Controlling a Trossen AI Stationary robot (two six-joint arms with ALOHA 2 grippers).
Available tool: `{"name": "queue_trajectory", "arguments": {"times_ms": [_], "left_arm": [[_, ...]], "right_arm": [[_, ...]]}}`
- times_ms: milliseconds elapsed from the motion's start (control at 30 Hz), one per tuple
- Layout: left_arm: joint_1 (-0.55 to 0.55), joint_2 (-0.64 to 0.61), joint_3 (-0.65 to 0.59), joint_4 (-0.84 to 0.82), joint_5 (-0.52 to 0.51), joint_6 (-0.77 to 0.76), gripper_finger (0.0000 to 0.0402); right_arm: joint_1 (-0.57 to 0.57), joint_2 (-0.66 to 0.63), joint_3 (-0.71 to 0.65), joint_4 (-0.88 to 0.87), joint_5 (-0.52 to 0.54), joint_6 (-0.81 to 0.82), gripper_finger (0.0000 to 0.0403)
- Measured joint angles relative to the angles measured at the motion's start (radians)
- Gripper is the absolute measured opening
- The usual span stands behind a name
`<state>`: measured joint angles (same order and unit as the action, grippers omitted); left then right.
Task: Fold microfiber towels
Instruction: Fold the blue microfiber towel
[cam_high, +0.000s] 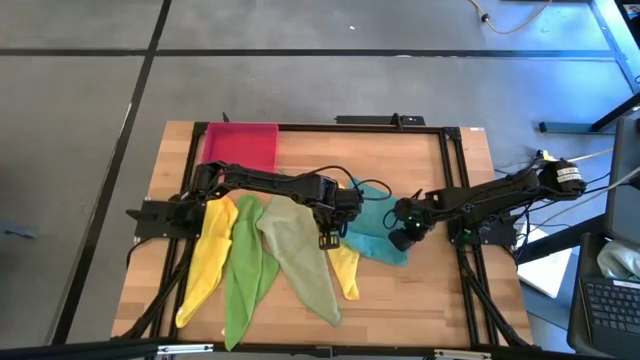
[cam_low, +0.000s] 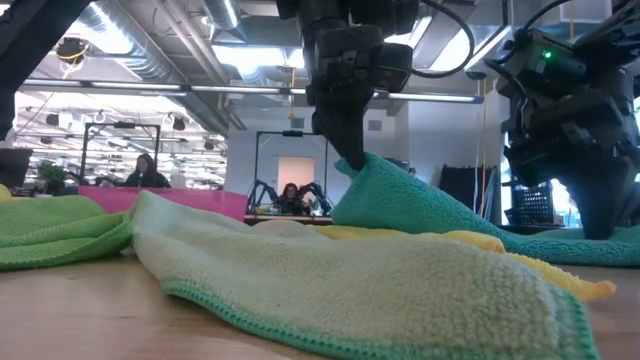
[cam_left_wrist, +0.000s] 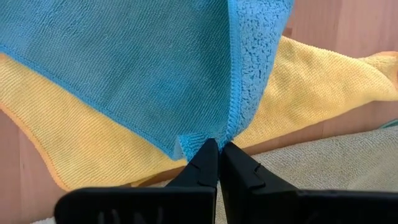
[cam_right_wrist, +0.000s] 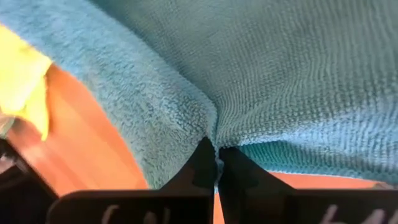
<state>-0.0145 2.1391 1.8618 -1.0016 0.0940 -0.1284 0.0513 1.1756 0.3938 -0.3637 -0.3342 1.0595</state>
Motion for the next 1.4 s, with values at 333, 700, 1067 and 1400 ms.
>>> {"name": "queue_trajectory", "arguments": {"times_ms": [333,700,1067,1400], "left_arm": [[0.000,0.000,0.000,-0.021,0.000,0.000,0.0000],[0.001,0.000,0.000,-0.021,0.000,0.007,0.0000],[0.001,0.000,0.000,-0.025,0.000,0.008,0.0000],[0.001,0.000,0.000,-0.031,0.000,0.022,0.0000]], "right_arm": [[0.008,-0.063,0.028,-0.030,-0.008,-0.022,0.0005],[0.046,-0.071,0.028,-0.141,-0.036,-0.011,0.0010],[0.046,-0.071,0.028,-0.088,-0.126,0.059,0.0018],[0.046,-0.071,0.027,-0.052,-0.152,-0.008,0.0018]]}}
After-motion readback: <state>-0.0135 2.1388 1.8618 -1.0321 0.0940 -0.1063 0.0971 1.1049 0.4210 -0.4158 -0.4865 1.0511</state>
